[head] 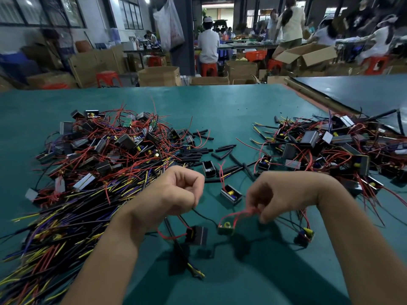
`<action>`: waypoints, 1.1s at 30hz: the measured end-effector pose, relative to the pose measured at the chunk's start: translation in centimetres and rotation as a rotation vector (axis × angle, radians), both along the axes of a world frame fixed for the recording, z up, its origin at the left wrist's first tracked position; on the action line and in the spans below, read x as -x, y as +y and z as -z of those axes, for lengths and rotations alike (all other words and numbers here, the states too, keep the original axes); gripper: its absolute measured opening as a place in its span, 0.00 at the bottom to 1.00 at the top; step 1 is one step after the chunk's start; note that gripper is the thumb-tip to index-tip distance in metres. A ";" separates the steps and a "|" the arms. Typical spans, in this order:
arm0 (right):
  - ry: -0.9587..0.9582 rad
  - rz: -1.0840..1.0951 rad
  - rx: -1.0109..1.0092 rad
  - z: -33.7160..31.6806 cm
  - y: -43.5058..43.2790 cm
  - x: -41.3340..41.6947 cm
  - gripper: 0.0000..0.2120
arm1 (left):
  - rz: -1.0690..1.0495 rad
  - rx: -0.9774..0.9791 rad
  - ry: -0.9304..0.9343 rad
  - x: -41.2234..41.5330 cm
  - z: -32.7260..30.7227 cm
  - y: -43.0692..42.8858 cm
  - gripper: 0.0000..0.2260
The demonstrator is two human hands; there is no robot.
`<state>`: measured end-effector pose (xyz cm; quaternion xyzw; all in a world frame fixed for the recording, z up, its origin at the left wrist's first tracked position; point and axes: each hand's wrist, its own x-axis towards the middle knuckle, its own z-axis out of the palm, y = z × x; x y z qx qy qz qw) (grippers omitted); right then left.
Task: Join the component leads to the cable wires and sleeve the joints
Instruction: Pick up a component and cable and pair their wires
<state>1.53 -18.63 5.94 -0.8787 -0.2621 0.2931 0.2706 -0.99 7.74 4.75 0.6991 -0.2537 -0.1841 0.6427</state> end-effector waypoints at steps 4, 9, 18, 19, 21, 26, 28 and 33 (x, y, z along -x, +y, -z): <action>-0.183 0.294 -0.198 0.1 -1.0 -0.7 0.07 | 0.183 0.167 0.148 0.0 -0.2 1.1 0.06; -0.262 0.495 -0.301 0.5 -1.1 -1.3 0.06 | 0.103 0.179 0.111 -0.1 -0.6 2.0 0.04; -0.171 0.317 -0.465 -0.2 0.5 -0.2 0.02 | 0.055 -0.375 -0.180 0.9 -0.3 -1.1 0.06; -0.189 0.294 -0.453 -0.2 0.8 -0.1 0.02 | 0.076 -0.309 -0.143 1.0 -0.6 -1.2 0.11; -0.203 0.273 -0.463 -0.1 1.4 0.0 0.04 | -0.013 -0.134 -0.074 0.9 -1.0 -1.4 0.18; -0.156 0.284 -0.513 0.1 2.4 0.1 0.06 | -0.650 -0.062 -0.313 0.0 0.5 -2.9 0.08; -0.108 0.272 -0.533 0.1 2.6 0.3 0.05 | -0.666 -0.022 -0.213 -0.2 0.7 -3.4 0.08; -0.037 0.283 -0.612 0.2 2.8 0.4 0.06 | -0.416 0.030 0.107 -0.3 0.7 -3.3 0.08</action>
